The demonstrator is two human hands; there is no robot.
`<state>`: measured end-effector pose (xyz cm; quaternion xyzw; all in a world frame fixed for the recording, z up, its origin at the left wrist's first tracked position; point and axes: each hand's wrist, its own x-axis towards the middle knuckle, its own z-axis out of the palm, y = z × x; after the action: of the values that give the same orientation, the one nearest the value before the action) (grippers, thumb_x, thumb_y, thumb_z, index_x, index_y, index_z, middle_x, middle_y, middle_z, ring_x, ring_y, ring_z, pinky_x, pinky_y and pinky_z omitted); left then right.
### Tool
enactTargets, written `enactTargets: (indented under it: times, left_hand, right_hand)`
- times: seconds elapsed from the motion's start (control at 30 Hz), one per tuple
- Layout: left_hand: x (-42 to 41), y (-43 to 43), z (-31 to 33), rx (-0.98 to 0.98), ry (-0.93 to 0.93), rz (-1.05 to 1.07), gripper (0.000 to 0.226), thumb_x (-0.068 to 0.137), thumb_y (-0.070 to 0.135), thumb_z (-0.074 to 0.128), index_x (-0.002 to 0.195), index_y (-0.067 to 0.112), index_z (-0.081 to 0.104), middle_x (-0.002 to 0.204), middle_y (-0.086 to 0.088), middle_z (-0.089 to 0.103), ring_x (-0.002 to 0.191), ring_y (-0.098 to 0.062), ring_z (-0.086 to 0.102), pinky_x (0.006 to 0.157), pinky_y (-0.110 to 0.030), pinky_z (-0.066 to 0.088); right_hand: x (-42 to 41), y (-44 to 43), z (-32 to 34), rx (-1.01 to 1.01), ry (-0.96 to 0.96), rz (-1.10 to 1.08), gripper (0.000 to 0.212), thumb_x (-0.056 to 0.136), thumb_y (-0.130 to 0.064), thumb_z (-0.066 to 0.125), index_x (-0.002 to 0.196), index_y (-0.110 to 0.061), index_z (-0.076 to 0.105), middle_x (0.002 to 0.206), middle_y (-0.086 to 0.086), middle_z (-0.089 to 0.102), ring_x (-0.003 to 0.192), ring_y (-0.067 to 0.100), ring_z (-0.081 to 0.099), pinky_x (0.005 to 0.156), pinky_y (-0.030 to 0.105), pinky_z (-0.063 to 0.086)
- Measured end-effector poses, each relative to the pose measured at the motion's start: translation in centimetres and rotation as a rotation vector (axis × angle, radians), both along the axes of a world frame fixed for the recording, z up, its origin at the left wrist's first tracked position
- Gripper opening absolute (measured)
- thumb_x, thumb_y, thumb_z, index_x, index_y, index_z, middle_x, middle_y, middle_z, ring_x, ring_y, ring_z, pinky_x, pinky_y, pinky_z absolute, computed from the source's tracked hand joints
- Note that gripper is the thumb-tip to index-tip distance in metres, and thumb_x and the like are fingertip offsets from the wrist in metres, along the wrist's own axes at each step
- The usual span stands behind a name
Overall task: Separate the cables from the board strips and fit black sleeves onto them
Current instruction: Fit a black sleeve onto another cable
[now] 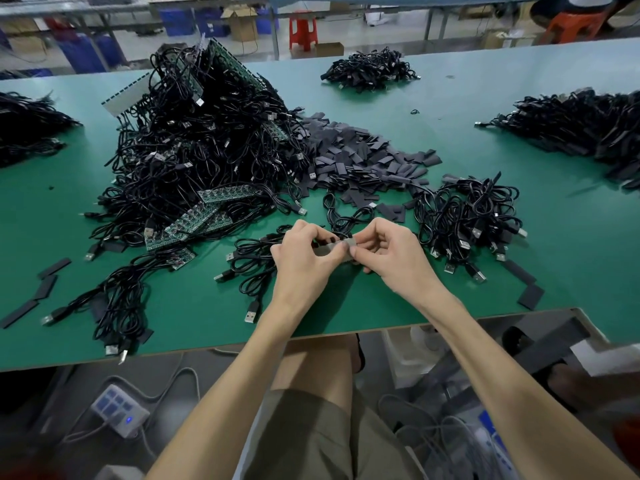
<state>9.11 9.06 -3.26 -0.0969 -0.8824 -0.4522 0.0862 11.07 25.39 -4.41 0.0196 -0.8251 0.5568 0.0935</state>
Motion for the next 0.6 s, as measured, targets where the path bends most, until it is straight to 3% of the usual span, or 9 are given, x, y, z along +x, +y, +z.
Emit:
enactTargets:
  times: [0.17, 0.23, 0.33, 0.47, 0.6]
  left_hand:
    - [0.0, 0.4, -0.2, 0.013, 0.024, 0.024, 0.030, 0.088, 0.031, 0.076, 0.072, 0.039, 0.052, 0.094, 0.008, 0.058, 0.090, -0.007, 0.054, 0.088, -0.031, 0.023]
    - [0.0, 0.4, -0.4, 0.018, 0.026, 0.042, 0.026, 0.088, 0.030, 0.076, 0.074, 0.035, 0.055, 0.093, 0.008, 0.058, 0.085, -0.004, 0.053, 0.093, -0.033, 0.027]
    - [0.0, 0.1, -0.4, -0.033, 0.052, 0.048, 0.017, 0.088, 0.034, 0.077, 0.080, 0.033, 0.062, 0.095, 0.011, 0.058, 0.085, -0.001, 0.050, 0.086, -0.029, 0.020]
    - [-0.4, -1.8, -0.6, -0.191, 0.153, 0.132, 0.011, 0.089, 0.035, 0.076, 0.088, 0.034, 0.066, 0.098, 0.013, 0.053, 0.094, -0.006, 0.042, 0.078, -0.028, 0.014]
    - [-0.7, -3.8, -0.8, -0.295, 0.192, 0.245, 0.013, 0.094, 0.031, 0.071, 0.101, 0.021, 0.071, 0.104, 0.007, 0.050, 0.101, -0.012, 0.036, 0.083, -0.030, 0.014]
  right_hand:
    - [0.1, -0.3, -0.1, 0.074, 0.037, -0.026, 0.008, 0.091, -0.005, 0.075, 0.091, -0.004, 0.066, 0.085, 0.010, 0.072, 0.069, 0.011, 0.062, 0.065, 0.027, 0.057]
    - [0.1, -0.3, -0.1, 0.081, 0.035, -0.034, 0.008, 0.091, -0.006, 0.075, 0.091, -0.004, 0.067, 0.084, 0.008, 0.072, 0.069, 0.017, 0.066, 0.068, 0.032, 0.060]
    - [0.1, -0.1, 0.2, -0.024, 0.040, -0.058, 0.009, 0.093, -0.005, 0.073, 0.094, -0.002, 0.065, 0.086, 0.014, 0.069, 0.073, 0.027, 0.069, 0.066, 0.035, 0.062]
    - [0.0, 0.2, 0.2, -0.128, 0.111, -0.185, 0.010, 0.097, -0.007, 0.068, 0.095, -0.009, 0.058, 0.091, 0.015, 0.065, 0.072, 0.021, 0.066, 0.060, 0.020, 0.053]
    - [0.1, 0.6, 0.1, -0.214, 0.184, -0.344, 0.009, 0.101, -0.016, 0.064, 0.099, -0.018, 0.056, 0.094, 0.008, 0.066, 0.063, 0.012, 0.065, 0.063, 0.022, 0.052]
